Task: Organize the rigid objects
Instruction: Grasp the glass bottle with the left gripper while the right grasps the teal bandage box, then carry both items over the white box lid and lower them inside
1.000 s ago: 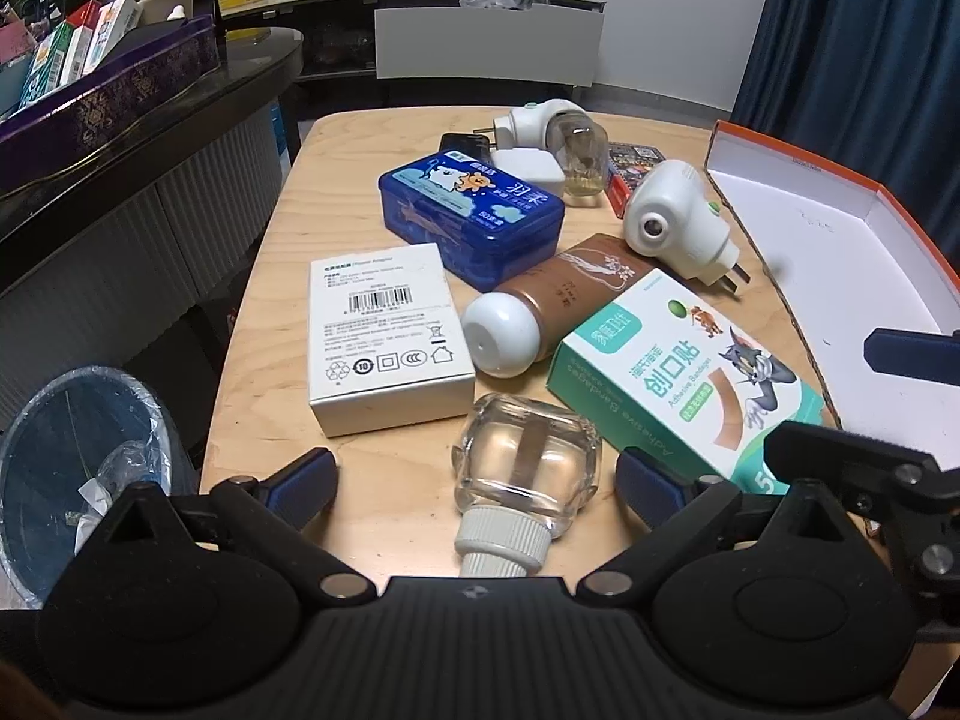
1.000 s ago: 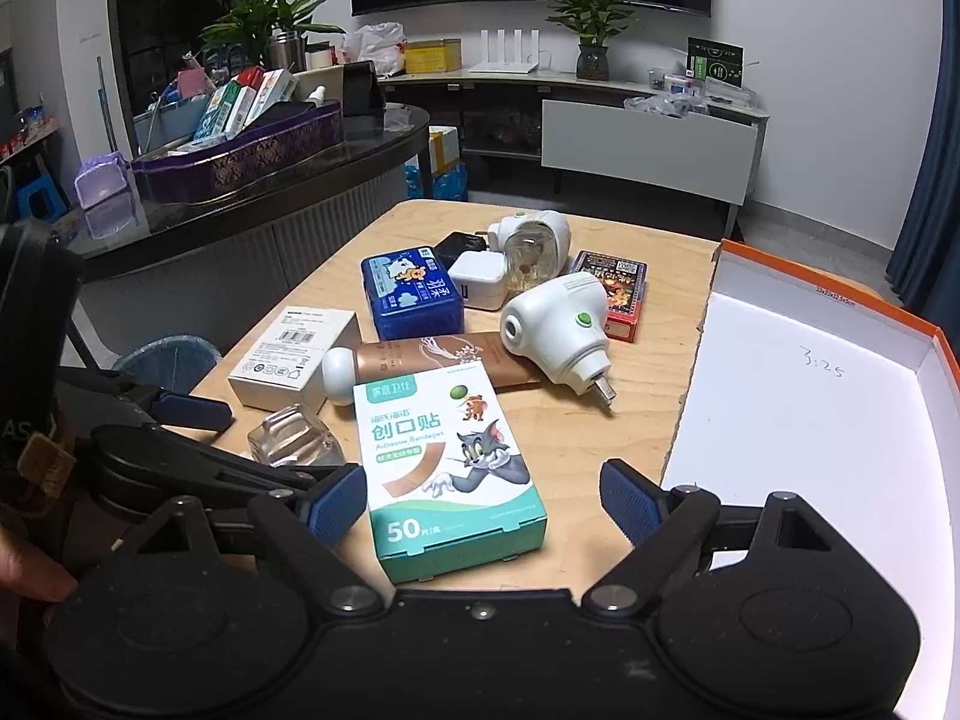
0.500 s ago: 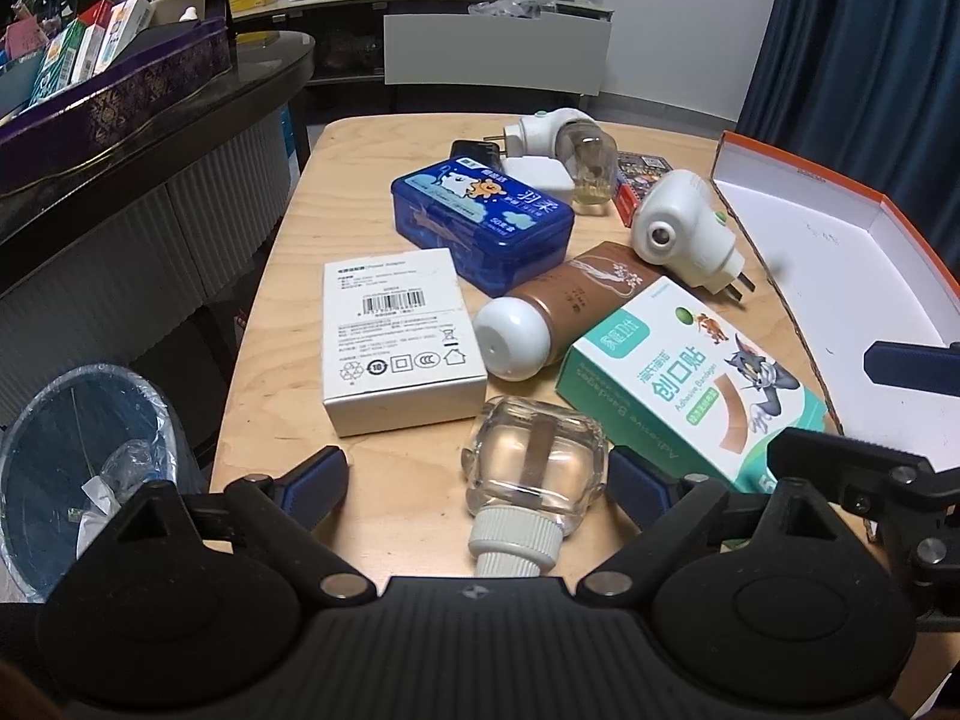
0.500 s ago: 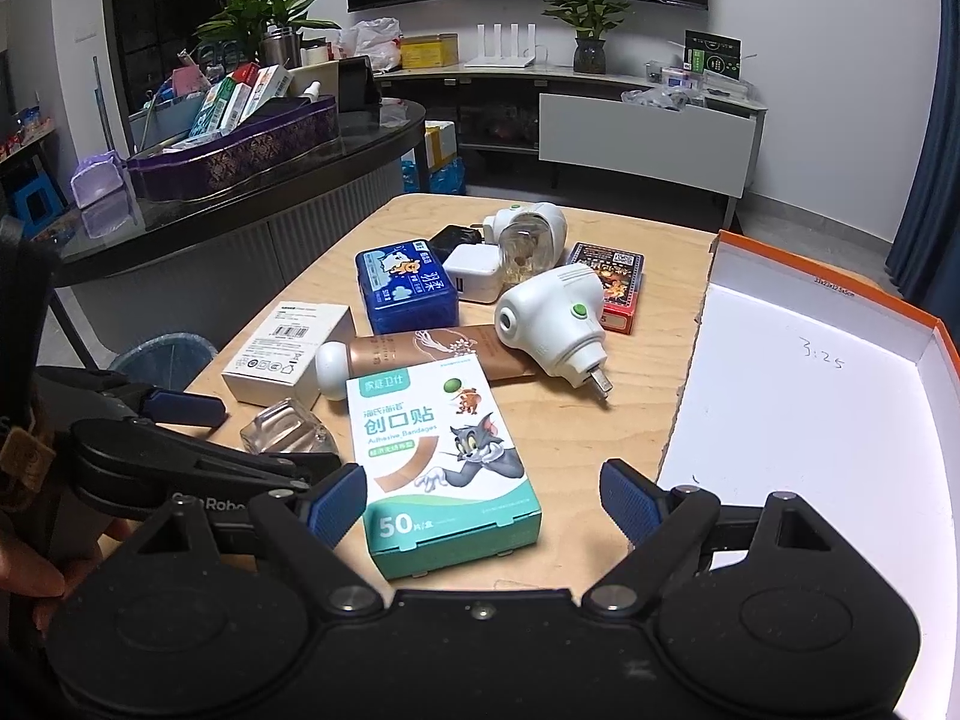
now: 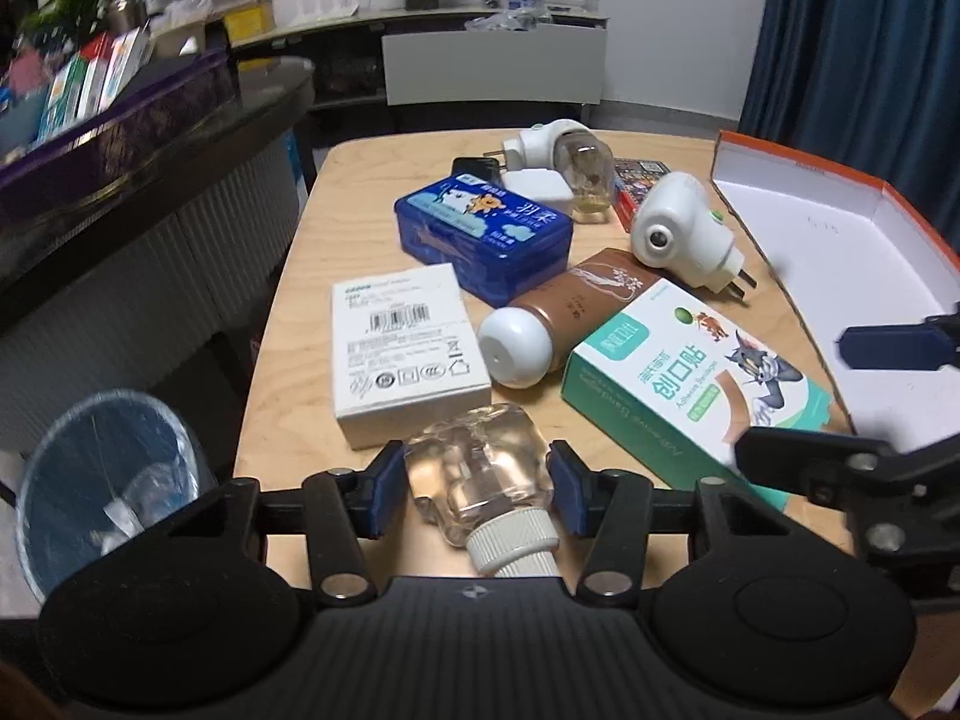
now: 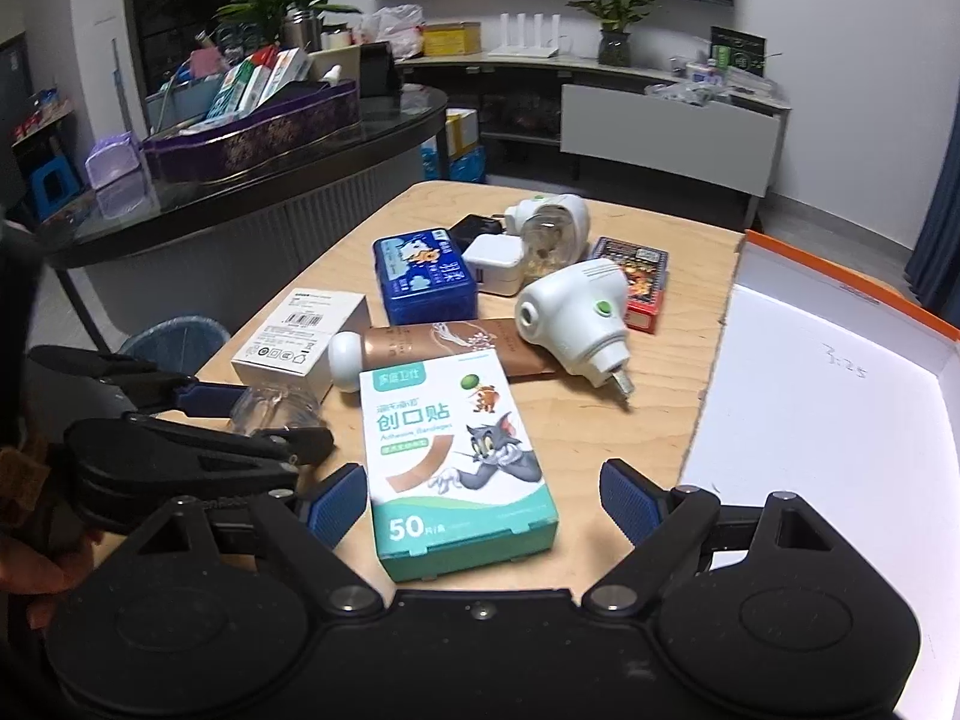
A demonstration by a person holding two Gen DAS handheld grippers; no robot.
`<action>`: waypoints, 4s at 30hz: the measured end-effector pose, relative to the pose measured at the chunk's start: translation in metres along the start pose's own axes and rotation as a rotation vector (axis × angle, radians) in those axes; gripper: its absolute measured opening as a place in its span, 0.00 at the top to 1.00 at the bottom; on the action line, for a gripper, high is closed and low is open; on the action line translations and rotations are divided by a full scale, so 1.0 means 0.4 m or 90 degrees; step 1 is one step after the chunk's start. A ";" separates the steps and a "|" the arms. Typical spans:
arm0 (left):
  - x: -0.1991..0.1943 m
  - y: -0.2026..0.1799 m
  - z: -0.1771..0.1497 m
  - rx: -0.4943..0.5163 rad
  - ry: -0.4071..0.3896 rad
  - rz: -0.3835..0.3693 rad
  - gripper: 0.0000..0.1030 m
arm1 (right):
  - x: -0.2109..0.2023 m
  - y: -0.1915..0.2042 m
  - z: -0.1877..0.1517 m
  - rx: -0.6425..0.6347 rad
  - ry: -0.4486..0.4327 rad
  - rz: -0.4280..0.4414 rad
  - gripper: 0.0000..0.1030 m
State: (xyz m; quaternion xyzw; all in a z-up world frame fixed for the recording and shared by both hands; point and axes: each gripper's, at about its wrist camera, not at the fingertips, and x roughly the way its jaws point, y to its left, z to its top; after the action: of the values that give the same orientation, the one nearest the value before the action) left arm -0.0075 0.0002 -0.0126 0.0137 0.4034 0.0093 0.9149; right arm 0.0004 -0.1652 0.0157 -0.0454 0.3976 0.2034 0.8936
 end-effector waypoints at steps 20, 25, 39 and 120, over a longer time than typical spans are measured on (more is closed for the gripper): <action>-0.051 0.042 -0.008 -0.085 -0.019 0.003 0.50 | 0.074 -0.014 0.048 0.024 0.063 0.025 0.18; -0.081 -0.003 0.017 -0.073 -0.040 -0.019 0.50 | -0.006 -0.063 0.045 0.061 0.023 -0.014 0.18; -0.091 -0.271 0.250 0.016 -0.071 -0.167 0.50 | -0.243 -0.362 0.067 0.193 -0.097 -0.198 0.18; 0.174 -0.507 0.399 0.015 -0.014 -0.176 0.50 | 0.017 -0.639 0.124 0.267 0.018 -0.241 0.18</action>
State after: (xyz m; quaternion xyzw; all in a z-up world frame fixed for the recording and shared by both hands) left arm 0.1585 -0.2033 0.0372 -0.0316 0.3913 -0.1219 0.9116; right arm 0.1412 -0.3844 0.0238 0.0645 0.4276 -0.0543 0.9000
